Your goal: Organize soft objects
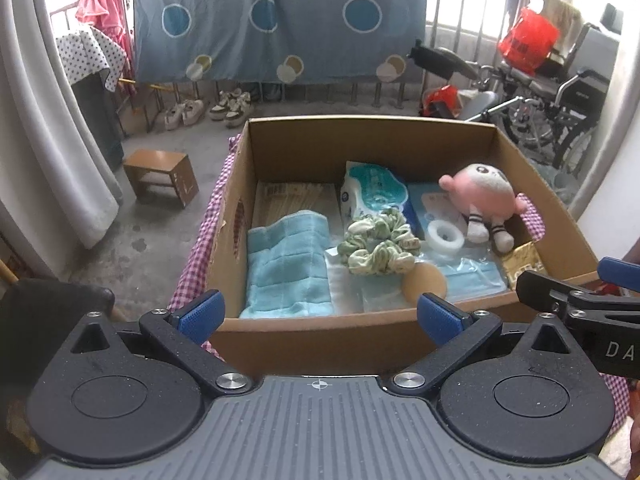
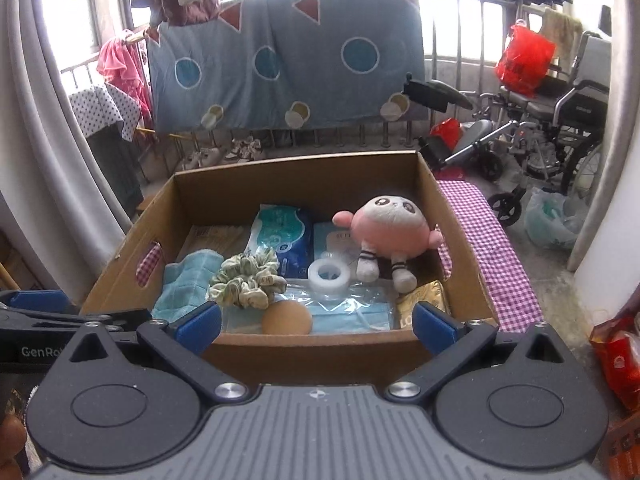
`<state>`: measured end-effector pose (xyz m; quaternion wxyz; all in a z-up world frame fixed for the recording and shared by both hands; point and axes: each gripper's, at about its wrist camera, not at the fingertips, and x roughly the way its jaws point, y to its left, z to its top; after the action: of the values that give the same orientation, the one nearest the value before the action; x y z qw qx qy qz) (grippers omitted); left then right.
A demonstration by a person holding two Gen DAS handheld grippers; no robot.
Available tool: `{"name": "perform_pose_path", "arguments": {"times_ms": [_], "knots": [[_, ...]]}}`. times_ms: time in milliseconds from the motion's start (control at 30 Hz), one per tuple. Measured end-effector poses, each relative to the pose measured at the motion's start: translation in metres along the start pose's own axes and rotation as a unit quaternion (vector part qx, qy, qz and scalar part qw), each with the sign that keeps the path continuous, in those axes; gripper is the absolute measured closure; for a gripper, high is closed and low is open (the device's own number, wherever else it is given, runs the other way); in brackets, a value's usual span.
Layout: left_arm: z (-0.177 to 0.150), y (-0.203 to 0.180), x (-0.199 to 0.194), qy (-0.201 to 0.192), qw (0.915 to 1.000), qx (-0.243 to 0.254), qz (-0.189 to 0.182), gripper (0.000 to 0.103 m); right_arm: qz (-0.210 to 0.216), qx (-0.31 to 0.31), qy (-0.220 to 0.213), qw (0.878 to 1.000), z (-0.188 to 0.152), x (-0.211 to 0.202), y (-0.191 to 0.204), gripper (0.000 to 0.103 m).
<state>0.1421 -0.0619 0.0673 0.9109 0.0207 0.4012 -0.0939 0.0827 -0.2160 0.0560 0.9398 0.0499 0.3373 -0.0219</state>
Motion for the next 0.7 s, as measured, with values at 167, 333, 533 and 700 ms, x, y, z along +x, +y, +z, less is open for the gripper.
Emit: {"name": "perform_pose_path", "arguments": {"times_ms": [167, 333, 533, 700], "knots": [[-0.0012, 0.0002, -0.0001, 0.004, 1.0000, 0.001, 0.000, 0.000, -0.005, 0.002, 0.008, 1.000, 0.0002, 0.0025, -0.0036, 0.000], [-0.0007, -0.0005, 0.0007, 0.007, 1.0000, 0.005, 0.000, 0.000, -0.012, -0.006, 0.011, 1.000, -0.0003, 0.0018, -0.0037, 0.000], [-0.0012, -0.0008, 0.0010, 0.010, 0.9999, 0.007, 0.005, 0.000, -0.012, -0.010, 0.015, 1.000, 0.0003, 0.0032, -0.0040, 0.000], [-0.0019, -0.0006, 0.0011, 0.013, 0.9999, 0.007, 0.007, 0.000, -0.014, -0.014, 0.015, 1.000, -0.0003, 0.0025, -0.0033, 0.000]]}}
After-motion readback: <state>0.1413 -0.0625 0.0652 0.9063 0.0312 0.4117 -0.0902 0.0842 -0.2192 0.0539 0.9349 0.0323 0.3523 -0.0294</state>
